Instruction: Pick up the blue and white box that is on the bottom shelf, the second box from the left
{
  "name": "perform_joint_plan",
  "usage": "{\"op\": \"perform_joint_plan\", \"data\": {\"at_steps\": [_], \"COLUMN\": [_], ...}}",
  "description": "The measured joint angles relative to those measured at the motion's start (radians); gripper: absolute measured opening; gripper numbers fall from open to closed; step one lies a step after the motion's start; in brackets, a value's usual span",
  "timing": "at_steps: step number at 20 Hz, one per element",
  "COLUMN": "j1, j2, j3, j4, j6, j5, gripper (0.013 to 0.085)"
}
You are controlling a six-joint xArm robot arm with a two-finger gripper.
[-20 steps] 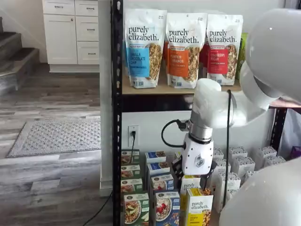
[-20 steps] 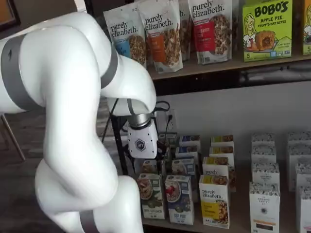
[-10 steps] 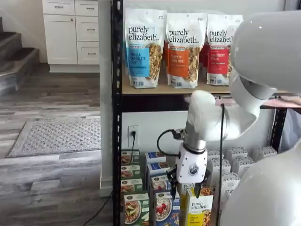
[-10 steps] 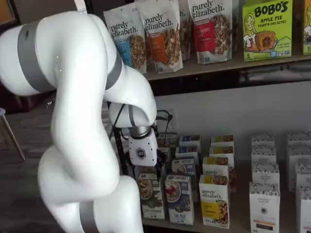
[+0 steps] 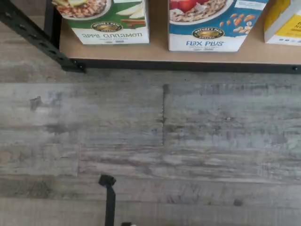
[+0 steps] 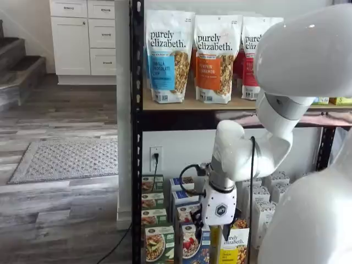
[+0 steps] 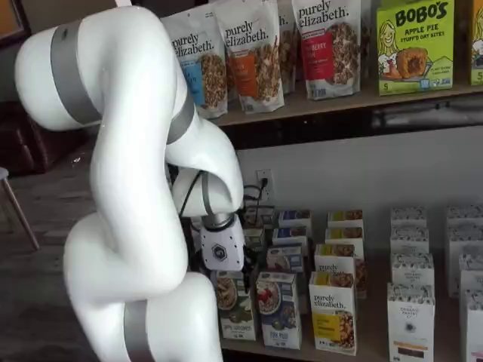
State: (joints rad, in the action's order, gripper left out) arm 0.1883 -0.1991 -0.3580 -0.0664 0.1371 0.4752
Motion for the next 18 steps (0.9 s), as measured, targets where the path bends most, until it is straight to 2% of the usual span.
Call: {"op": "perform_joint_plan", "data": {"at_steps": [5, 9, 11, 14, 16, 18], "j1": [0.021, 0.038, 0.043, 0.034, 0.020, 0.006], "j2": [0.048, 0.094, 0.130, 0.183, 0.217, 0.254], "j3": [0.003, -0.011, -0.024, -0.046, -0.066, -0.088], "j4": [0.027, -0.020, -0.026, -0.002, 0.032, 0.037], "j6": [0.042, 0.015, 0.013, 0.026, 0.044, 0.035], "j5": [-0.061, -0.096, -0.123, -0.159, -0.170, -0.180], "gripper": [0.0850, 0.0850, 0.0850, 0.0850, 0.0850, 0.0850]}}
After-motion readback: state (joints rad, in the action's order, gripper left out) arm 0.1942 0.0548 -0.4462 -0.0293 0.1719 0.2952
